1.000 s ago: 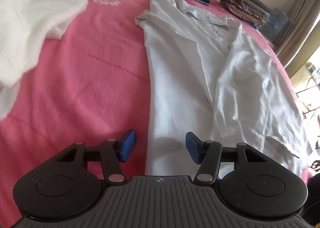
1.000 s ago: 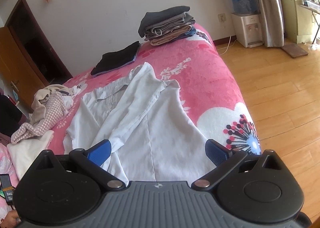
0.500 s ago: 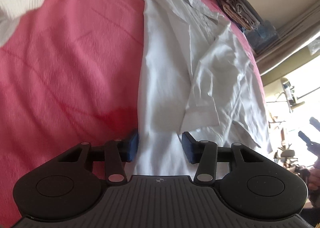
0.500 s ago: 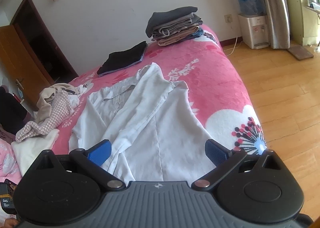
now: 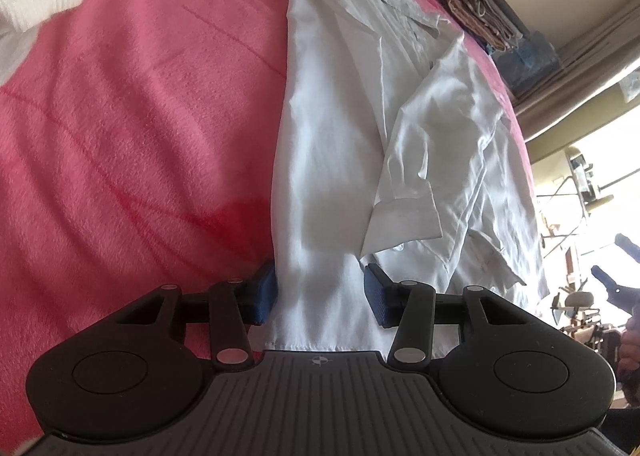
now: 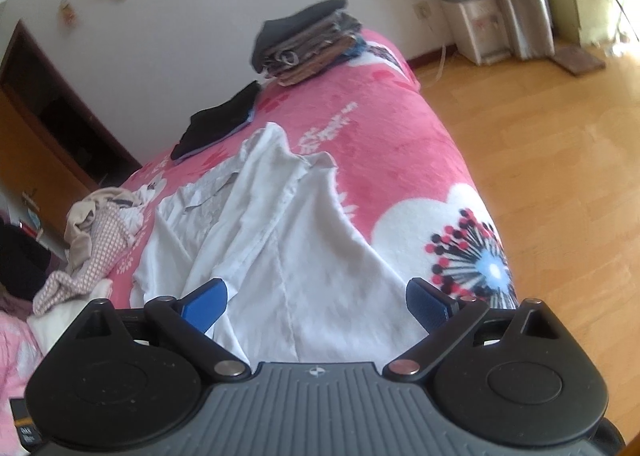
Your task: Fold clothes
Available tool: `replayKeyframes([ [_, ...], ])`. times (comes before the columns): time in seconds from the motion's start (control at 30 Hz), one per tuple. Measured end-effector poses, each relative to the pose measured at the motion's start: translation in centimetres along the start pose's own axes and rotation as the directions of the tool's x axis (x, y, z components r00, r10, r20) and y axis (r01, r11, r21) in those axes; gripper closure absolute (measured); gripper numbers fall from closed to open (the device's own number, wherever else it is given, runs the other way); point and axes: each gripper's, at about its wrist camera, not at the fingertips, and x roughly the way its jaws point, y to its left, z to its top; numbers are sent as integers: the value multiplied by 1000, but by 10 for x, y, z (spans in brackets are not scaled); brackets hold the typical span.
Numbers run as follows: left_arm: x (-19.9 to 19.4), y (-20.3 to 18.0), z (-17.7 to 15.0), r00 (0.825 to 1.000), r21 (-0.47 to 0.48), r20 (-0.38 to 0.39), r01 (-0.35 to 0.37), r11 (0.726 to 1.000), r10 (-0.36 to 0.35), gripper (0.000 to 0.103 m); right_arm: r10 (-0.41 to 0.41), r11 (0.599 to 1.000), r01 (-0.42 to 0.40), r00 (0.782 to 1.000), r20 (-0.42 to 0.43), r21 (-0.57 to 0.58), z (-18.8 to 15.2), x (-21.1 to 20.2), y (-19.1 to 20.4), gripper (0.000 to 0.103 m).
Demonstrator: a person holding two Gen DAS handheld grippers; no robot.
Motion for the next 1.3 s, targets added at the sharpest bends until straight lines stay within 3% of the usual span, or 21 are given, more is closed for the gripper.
replayKeyframes([
  [0.23,5,-4,3,1000,23,-13,-17,1000,17,56,25,983,-9,996,-84,185,5,16,-42,8],
  [0.5,6,-6,3,999,44,-23,-26,999,27,56,80,964,-31,981,-177,264,12,51,-73,15],
  [0.7,3,-8,-1,999,71,-41,-17,997,19,56,87,970,-27,967,-240,244,14,71,-78,23],
  [0.97,0,3,-7,998,17,-45,43,999,-43,56,100,972,-19,934,-342,234,4,81,-85,40],
  [1.17,1,-3,-13,999,44,-38,35,998,-34,56,120,972,-26,909,-398,234,-7,81,-86,50],
  [1.3,3,-10,-16,1000,77,-27,3,997,-1,56,119,969,-20,912,-392,247,-10,83,-87,53],
])
